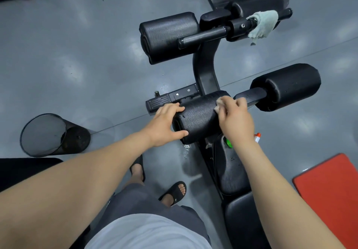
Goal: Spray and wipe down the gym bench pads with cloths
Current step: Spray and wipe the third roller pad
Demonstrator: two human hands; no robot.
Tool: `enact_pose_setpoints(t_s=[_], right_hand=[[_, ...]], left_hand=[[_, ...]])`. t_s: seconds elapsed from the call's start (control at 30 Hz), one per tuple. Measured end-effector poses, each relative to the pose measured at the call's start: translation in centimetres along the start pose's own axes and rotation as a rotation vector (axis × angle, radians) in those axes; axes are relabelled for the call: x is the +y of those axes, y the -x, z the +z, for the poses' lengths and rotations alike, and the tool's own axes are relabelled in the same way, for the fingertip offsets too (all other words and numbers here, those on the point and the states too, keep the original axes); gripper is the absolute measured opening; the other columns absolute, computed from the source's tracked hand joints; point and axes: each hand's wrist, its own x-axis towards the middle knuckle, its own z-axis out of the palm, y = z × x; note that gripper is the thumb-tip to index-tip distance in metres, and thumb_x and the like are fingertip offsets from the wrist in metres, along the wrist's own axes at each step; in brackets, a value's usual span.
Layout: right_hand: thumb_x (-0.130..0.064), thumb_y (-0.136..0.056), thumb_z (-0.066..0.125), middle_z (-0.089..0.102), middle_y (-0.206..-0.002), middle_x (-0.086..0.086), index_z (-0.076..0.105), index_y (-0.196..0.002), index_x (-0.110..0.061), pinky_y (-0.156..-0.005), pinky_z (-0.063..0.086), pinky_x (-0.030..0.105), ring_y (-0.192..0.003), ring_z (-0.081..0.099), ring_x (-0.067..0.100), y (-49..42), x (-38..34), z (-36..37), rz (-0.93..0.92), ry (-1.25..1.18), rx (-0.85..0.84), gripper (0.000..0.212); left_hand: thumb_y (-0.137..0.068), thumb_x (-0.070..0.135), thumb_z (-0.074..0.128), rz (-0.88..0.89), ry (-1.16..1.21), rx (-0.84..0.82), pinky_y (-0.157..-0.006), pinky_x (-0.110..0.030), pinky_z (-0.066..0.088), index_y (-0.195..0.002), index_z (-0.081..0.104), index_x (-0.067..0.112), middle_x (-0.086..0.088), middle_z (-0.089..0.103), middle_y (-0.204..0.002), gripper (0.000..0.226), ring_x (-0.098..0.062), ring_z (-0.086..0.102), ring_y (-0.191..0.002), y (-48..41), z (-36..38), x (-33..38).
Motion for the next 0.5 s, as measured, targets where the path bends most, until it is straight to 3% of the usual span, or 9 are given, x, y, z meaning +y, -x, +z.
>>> enact_pose_setpoints(t_s=[0.1, 0.2, 0.33, 0.5], right_hand=[[-0.02, -0.096, 0.056, 0.047, -0.111, 0.015, 0.06, -0.116, -0.017, -0.065, 0.053, 0.046, -0.074, 0.058, 0.043, 0.2, -1.3, 0.5, 0.048, 0.017, 0.009, 0.02], [-0.016, -0.092, 0.06, 0.046, -0.107, 0.015, 0.062, -0.114, -0.017, -0.058, 0.054, 0.046, -0.069, 0.059, 0.042, 2.0, -3.3, 1.4, -0.103, -0.004, -0.06, 0.022], [-0.016, -0.092, 0.059, 0.046, -0.106, 0.009, 0.06, -0.123, -0.023, -0.054, 0.053, 0.045, -0.068, 0.058, 0.041, 3.5, -3.2, 0.8, -0.303, -0.045, -0.195, 0.032], [-0.014, -0.096, 0.054, 0.045, -0.109, 0.01, 0.062, -0.12, -0.023, -0.075, 0.056, 0.047, -0.076, 0.058, 0.04, 0.0, 0.4, 0.0, -0.089, -0.037, -0.056, 0.027]], left_hand=[[-0.079, 0.043, 0.084, -0.003, 0.017, 0.006, -0.122, -0.035, 0.023, -0.146, 0.041, 0.029, 0.004, 0.032, -0.156, 0.081, -0.016, 0.024, -0.146, 0.1, 0.1, -0.1], [-0.075, 0.043, 0.086, 0.0, 0.026, 0.036, -0.119, -0.039, 0.029, -0.143, 0.041, 0.03, 0.005, 0.038, -0.149, 0.083, -0.018, 0.031, -0.139, 0.1, 0.3, 0.0], [-0.073, 0.041, 0.088, -0.027, 0.04, 0.032, -0.118, -0.029, 0.024, -0.156, 0.026, 0.024, 0.003, 0.036, -0.148, 0.105, -0.015, 0.028, -0.138, 0.2, 0.2, 0.4], [-0.076, 0.043, 0.087, -0.018, 0.003, 0.01, -0.118, -0.026, 0.021, -0.156, 0.031, 0.022, 0.002, 0.033, -0.149, 0.1, -0.018, 0.026, -0.14, 0.2, 0.2, 0.5]])
